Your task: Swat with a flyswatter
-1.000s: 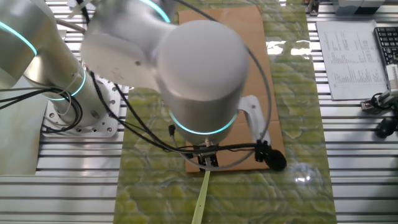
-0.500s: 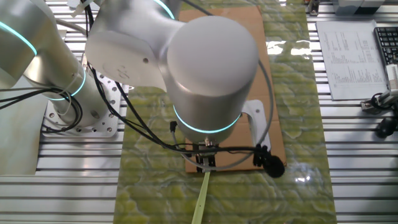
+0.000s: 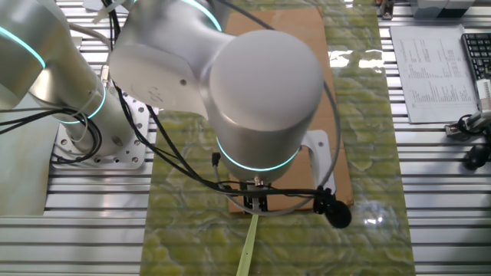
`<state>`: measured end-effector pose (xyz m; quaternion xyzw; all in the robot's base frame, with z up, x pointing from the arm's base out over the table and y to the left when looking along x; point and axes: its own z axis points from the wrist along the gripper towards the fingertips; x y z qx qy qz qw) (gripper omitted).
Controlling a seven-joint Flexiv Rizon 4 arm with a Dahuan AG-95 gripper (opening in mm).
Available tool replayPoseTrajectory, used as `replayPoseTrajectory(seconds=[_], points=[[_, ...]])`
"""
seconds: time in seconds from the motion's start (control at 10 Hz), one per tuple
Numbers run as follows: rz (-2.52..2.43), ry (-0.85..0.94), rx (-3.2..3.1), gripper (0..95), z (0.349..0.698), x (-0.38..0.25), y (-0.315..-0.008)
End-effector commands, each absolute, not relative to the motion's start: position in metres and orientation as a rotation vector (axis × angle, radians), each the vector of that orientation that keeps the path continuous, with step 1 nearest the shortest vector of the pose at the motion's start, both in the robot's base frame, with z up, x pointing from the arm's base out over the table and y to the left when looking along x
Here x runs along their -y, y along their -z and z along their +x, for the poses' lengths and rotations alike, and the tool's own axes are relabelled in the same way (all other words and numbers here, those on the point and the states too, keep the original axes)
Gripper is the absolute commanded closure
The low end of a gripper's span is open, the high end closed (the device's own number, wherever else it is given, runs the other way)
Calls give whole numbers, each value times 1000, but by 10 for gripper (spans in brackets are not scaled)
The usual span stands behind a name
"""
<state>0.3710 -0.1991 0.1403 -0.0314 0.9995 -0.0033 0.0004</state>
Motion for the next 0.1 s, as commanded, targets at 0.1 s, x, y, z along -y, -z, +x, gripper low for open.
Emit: replayPoseTrajectory(seconds=[0.1], points=[[-116,9,-3143,950,372,199,-139]])
